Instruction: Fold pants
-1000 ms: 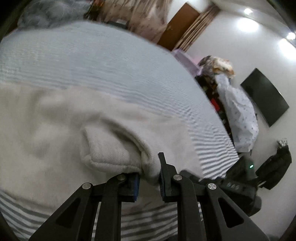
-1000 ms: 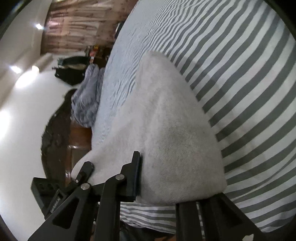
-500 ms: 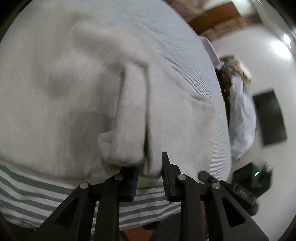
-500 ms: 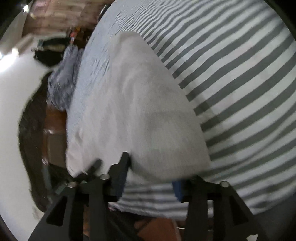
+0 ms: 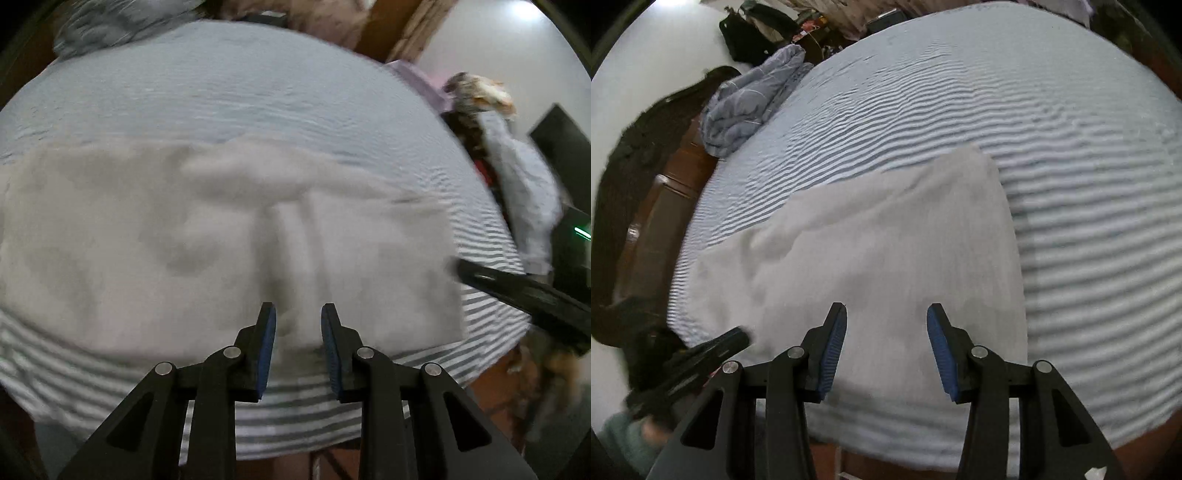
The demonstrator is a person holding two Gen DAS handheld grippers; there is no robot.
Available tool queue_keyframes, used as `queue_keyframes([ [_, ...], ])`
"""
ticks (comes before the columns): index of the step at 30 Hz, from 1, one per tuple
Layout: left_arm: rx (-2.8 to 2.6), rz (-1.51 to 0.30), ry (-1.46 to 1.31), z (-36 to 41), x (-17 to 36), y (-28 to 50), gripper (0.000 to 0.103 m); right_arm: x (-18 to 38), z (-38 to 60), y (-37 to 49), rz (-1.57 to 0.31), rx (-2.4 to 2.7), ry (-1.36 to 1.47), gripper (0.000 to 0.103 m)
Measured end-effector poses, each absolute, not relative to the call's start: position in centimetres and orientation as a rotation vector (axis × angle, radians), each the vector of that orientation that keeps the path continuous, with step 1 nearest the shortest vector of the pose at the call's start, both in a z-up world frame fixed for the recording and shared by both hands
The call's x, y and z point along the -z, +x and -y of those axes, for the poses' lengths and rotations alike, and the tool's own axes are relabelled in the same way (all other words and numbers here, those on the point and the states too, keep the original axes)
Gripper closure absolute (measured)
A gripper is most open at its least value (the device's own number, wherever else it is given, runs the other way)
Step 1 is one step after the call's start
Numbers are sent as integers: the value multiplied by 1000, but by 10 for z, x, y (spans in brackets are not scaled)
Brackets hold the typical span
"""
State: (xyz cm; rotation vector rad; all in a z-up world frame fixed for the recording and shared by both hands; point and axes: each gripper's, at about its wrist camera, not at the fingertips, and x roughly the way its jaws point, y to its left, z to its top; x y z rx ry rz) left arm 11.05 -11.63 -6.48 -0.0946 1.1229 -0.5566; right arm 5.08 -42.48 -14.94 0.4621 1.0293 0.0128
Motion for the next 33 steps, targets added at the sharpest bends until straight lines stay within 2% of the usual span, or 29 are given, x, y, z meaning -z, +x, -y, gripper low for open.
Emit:
queue_keyframes([
  [4, 681, -1050, -98, 159, 60, 111, 74, 159, 416, 88, -1068, 24, 359, 62],
  [9, 697, -1224, -141, 184, 120, 136, 74, 176, 422, 108, -1134, 50, 308, 65],
  [10, 701, -1244, -149, 182, 131, 140, 78, 180, 424, 110, -1141, 57, 299, 68],
  [11, 695, -1238, -161, 180, 135, 144, 89, 181, 425, 111, -1146, 59, 299, 69],
  [12, 685, -1234, -164, 177, 138, 146, 95, 182, 427, 112, -1148, 59, 302, 69],
  [16, 720, -1273, -222, 171, 141, 156, 95, 185, 427, 118, -1151, 66, 311, 68],
  [20, 752, -1262, -184, 157, 119, 158, 94, 181, 423, 117, -1164, 74, 321, 63],
  [22, 742, -1232, -182, 134, 103, 163, 89, 179, 419, 111, -1170, 74, 321, 60],
  [23, 721, -1208, -183, 118, 91, 167, 77, 178, 416, 107, -1173, 68, 323, 60],
  [24, 706, -1189, -191, 104, 86, 171, 60, 177, 413, 102, -1172, 68, 322, 60],
  [26, 651, -1119, -205, 71, 64, 180, 44, 176, 406, 95, -1178, 58, 327, 58],
  [33, 443, -936, -168, -57, 12, 198, 39, 178, 380, 75, -1228, 39, 319, 57],
])
